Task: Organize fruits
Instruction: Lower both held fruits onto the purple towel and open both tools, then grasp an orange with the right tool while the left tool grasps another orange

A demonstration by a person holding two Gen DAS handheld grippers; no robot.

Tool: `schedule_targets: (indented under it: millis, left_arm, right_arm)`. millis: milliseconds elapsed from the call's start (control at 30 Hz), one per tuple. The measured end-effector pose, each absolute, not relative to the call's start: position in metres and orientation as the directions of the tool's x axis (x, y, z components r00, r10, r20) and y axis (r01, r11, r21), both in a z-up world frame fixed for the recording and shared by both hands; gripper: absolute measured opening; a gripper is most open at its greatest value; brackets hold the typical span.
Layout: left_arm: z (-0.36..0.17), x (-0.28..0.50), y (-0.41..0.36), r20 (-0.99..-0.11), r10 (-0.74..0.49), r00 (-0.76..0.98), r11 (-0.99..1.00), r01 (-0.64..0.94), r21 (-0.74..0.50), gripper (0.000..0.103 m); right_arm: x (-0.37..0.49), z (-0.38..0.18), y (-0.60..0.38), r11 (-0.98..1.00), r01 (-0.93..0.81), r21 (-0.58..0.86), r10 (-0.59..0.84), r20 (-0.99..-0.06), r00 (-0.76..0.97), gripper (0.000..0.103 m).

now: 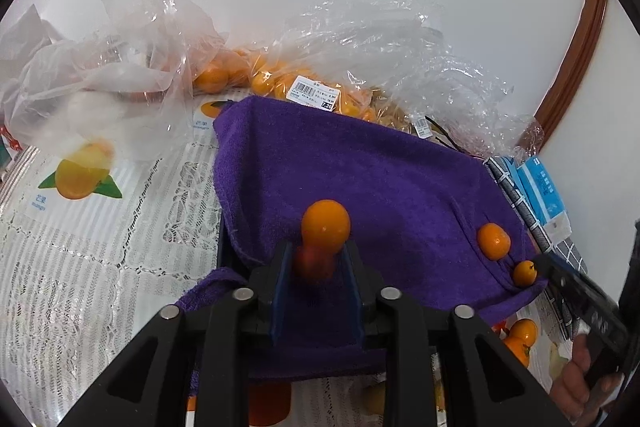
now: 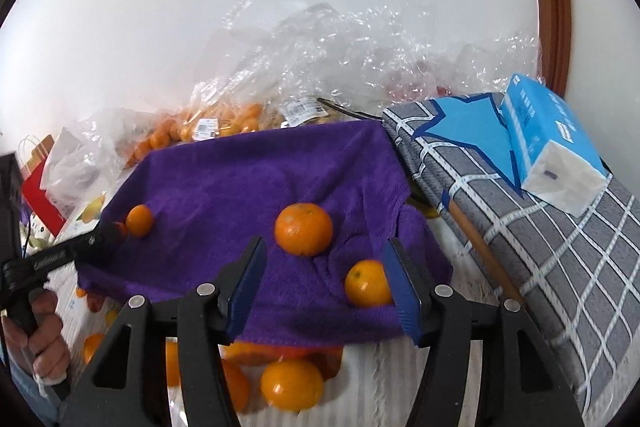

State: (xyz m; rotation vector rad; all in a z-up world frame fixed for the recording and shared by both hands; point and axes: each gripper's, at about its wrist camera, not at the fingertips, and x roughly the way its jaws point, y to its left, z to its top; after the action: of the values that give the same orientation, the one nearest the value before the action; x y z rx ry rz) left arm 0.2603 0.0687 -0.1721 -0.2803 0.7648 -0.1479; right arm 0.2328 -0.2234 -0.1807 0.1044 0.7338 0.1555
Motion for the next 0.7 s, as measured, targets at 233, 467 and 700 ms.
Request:
schedule_targets:
  millis: [233, 467, 700]
  left_arm:
    - [-0.166, 0.255, 0.069, -0.635, -0.240, 0.734, 0.949, 0.042, -0.311, 0.046]
    - [-0.162, 0.252, 0.078, -0.604, -0.300, 0.738, 0.920, 0.056, -0.389, 0.049]
    - [-0.162, 0.252, 0.082, -0.601, -0.292, 0.744, 0.919, 0.044, -0.392, 0.050]
  right_arm:
    - [0.190, -0.186, -0.211, 0.981, -0.143, 0.134, 0.196, -0.653, 0.732, 0.060]
    - [0.175, -0.196, -0.219, 0.981, -0.100, 0.164, 0.186, -0.684, 0.706, 0.060]
    - [0.178, -0.203, -0.209, 0.989, -0.105, 0.108, 0.150, -0.718, 0.680, 0.060]
